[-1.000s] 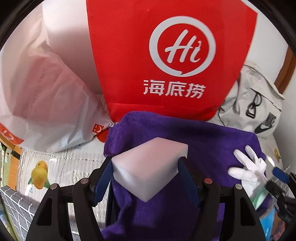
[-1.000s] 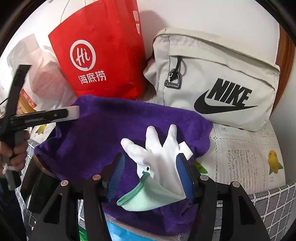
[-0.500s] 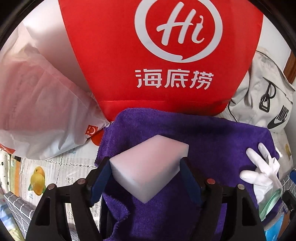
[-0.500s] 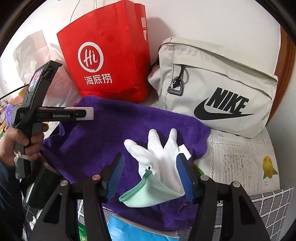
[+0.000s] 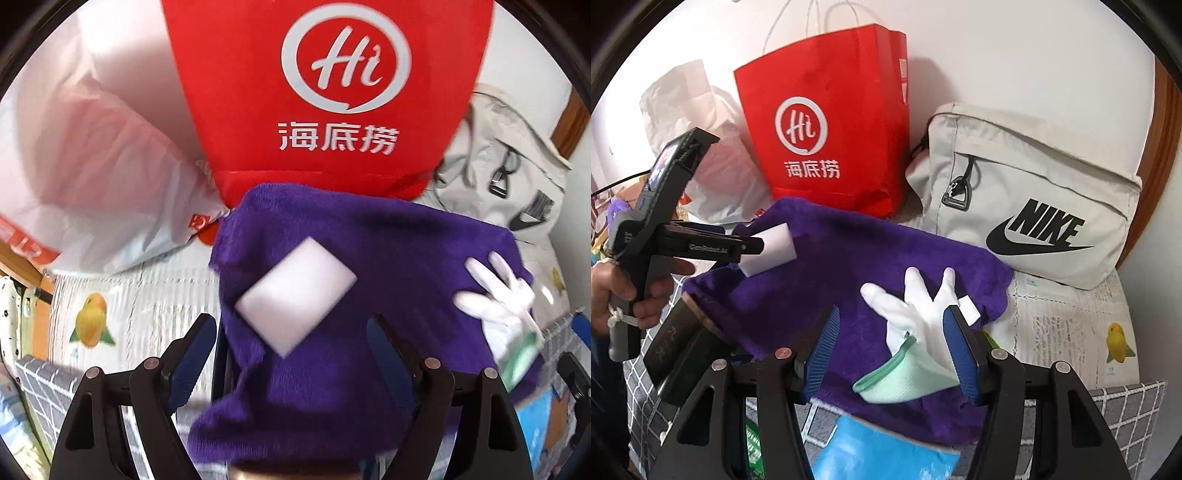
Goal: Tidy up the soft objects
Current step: 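Open the right gripper onto the towel while the left gripper releases the sponge there, then move both grippers back down toward the items beside the yellow bag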
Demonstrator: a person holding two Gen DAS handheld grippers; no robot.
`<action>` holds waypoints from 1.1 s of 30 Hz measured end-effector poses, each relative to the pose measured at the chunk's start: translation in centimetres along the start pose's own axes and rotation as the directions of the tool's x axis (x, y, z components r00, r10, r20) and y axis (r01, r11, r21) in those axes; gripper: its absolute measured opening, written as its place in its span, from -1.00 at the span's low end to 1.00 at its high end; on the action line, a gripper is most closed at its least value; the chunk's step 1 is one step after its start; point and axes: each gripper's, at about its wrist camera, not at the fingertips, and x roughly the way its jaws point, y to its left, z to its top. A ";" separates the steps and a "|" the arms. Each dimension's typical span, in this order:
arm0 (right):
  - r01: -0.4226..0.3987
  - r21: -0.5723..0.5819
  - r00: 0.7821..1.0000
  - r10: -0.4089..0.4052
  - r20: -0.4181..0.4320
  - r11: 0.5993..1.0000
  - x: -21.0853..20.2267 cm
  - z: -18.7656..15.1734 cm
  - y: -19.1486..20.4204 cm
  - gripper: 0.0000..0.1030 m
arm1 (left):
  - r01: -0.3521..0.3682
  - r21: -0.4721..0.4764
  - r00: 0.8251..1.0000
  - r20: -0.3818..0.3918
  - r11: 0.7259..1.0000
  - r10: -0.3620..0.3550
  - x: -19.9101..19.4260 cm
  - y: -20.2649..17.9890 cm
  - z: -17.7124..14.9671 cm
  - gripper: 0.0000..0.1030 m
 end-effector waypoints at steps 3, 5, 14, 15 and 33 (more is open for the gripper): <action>0.001 0.000 1.000 -0.001 -0.002 1.000 -1.2 -0.7 0.5 0.13 | 0.017 0.004 0.999 0.033 1.000 -0.017 -2.6 0.0 -1.4 0.60; 0.009 -0.005 1.000 -0.009 -0.005 1.000 -2.1 -1.3 1.1 0.13 | 0.018 -0.007 0.999 0.048 1.000 -0.018 -4.3 0.5 -2.6 0.60; 0.000 -0.015 0.999 0.001 0.033 1.000 -6.3 -5.9 4.2 0.21 | 0.074 -0.058 0.990 0.124 0.996 -0.066 -9.4 1.3 -9.5 0.60; -0.010 -0.021 1.000 0.011 0.029 1.000 -6.7 -6.6 4.8 0.21 | 0.080 -0.059 0.989 0.128 0.995 -0.071 -9.7 1.6 -10.2 0.60; -0.134 -0.132 0.987 0.119 -0.110 0.982 -5.5 -13.8 11.3 0.21 | 0.137 -0.146 0.989 0.071 0.980 -0.128 -11.1 4.9 -24.1 0.60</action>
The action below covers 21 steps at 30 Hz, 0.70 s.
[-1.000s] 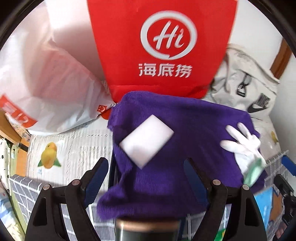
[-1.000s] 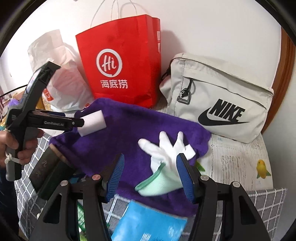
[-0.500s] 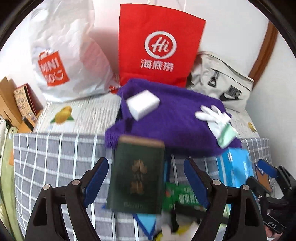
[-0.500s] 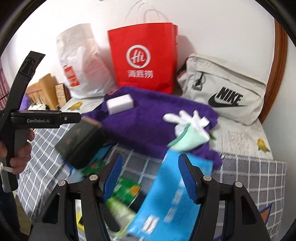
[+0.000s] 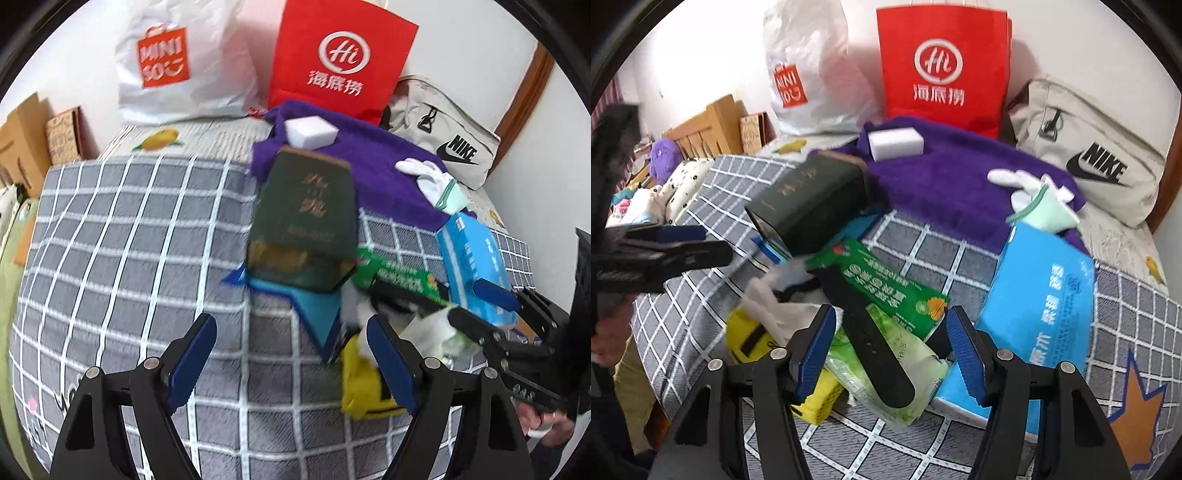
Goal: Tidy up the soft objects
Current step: 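Move both grippers back down toward the items beside the yellow bag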
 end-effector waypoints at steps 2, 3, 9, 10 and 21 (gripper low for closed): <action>-0.014 -0.011 1.000 0.014 -0.022 1.000 0.8 -0.3 0.1 0.20 | 0.003 -0.022 1.000 -0.016 1.000 -0.004 0.4 0.6 -0.6 0.60; -0.013 -0.021 1.000 0.012 -0.028 1.000 1.0 -0.4 0.2 0.20 | 0.007 -0.032 1.000 -0.026 0.999 -0.008 0.7 0.9 -0.7 0.60; -0.034 -0.056 0.997 0.030 -0.066 0.998 1.2 -1.0 1.5 0.12 | 0.032 -0.069 0.999 -0.033 0.997 -0.035 1.3 1.7 -0.9 0.60; -0.032 -0.066 0.998 0.027 -0.065 0.997 1.2 -1.0 1.7 0.11 | 0.036 -0.068 0.999 -0.032 0.997 -0.039 1.4 1.6 -0.9 0.60; -0.023 -0.094 0.997 0.016 -0.081 0.995 -1.1 -3.0 2.7 -0.56 | 0.065 -0.059 0.997 -0.031 0.996 -0.067 0.9 1.3 -1.8 0.60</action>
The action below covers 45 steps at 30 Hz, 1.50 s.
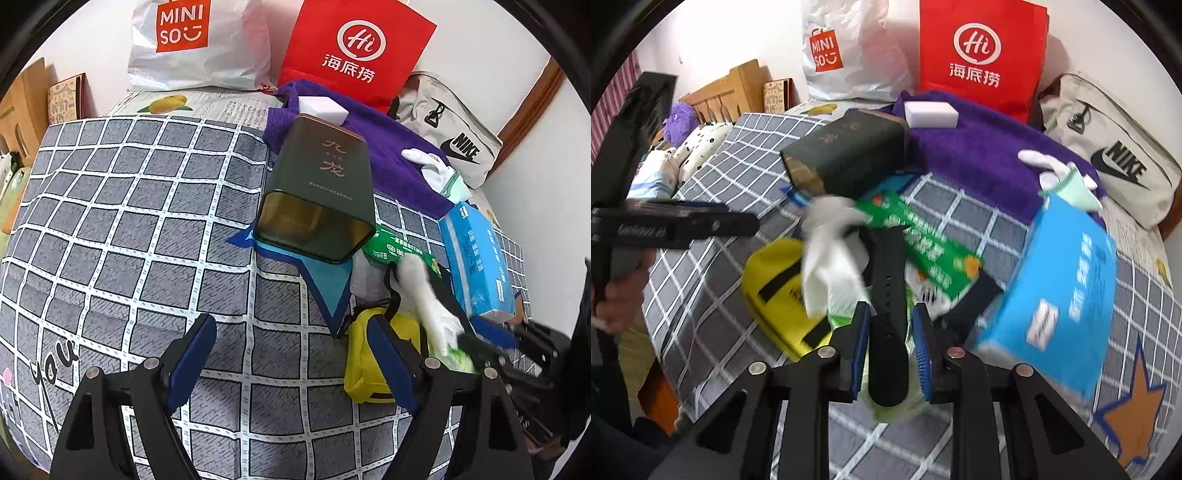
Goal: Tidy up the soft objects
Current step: 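Move both grippers back down toward the items beside the yellow bag, then grasp the black watch strap with the right gripper while the left grasps the white tissue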
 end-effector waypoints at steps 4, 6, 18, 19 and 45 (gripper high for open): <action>0.006 0.020 1.000 -0.005 -0.030 1.000 -0.6 -1.7 -0.1 -0.58 | 0.008 0.007 1.000 0.005 1.000 -0.008 -0.3 -0.2 -0.3 0.60; -0.001 0.026 0.999 0.002 -0.041 1.000 -0.5 -2.1 -0.2 -0.58 | 0.012 0.011 1.000 0.003 1.000 -0.012 -0.4 -0.3 -0.5 0.60; 0.040 -0.014 0.999 -0.039 0.015 0.999 -1.1 -1.8 -0.1 -0.60 | 0.007 0.016 1.000 0.008 1.000 -0.007 -0.8 -0.6 -0.9 0.60; 0.038 0.001 0.999 -0.038 0.028 0.999 -1.7 -2.0 -0.3 -0.61 | 0.011 0.020 1.000 0.012 1.000 -0.011 -0.9 -0.8 -0.9 0.60; -0.054 0.118 0.998 0.057 -0.024 0.992 0.4 -4.3 -3.5 -0.41 | 0.027 0.098 0.999 -0.026 0.995 -0.025 0.3 -3.9 -1.5 0.60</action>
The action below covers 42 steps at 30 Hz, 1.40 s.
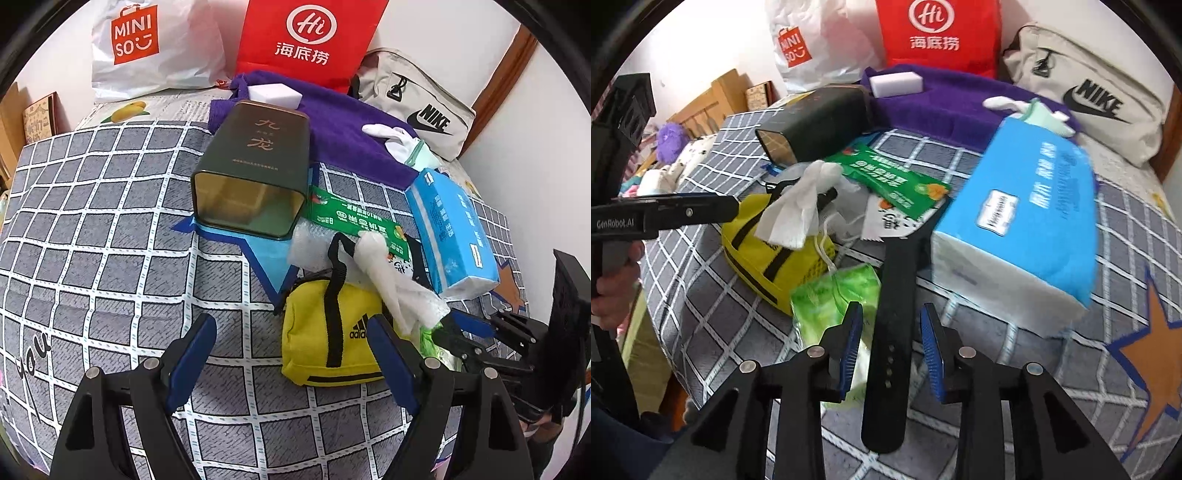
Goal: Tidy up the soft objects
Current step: 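Grasp the black watch strap with the right gripper while the left grasps the white tissue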
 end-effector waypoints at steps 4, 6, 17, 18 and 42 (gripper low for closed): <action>-0.046 0.023 0.999 0.045 0.020 0.999 0.0 0.1 -0.1 -0.57 | 0.005 0.018 1.000 0.010 1.000 -0.006 -0.2 -0.4 -0.1 0.60; -0.039 0.023 0.999 0.038 0.034 0.999 -0.5 -0.1 0.1 -0.58 | 0.018 0.032 1.000 0.024 0.999 -0.019 -0.5 -0.7 -0.1 0.60; 0.042 0.034 0.993 -0.046 0.107 0.999 -4.4 -1.6 0.4 -0.61 | 0.065 0.121 0.997 0.043 0.990 -0.070 1.0 -5.0 1.9 0.60; 0.045 0.037 0.993 -0.049 0.111 0.998 -4.7 -1.7 0.4 -0.61 | 0.058 0.125 0.997 0.042 0.990 -0.063 1.4 -5.4 2.1 0.60; 0.019 0.091 0.991 -0.031 0.128 0.996 -6.2 -4.2 -0.1 -0.61 | -0.004 0.208 0.994 0.105 0.978 -0.018 1.4 -6.6 2.6 -0.52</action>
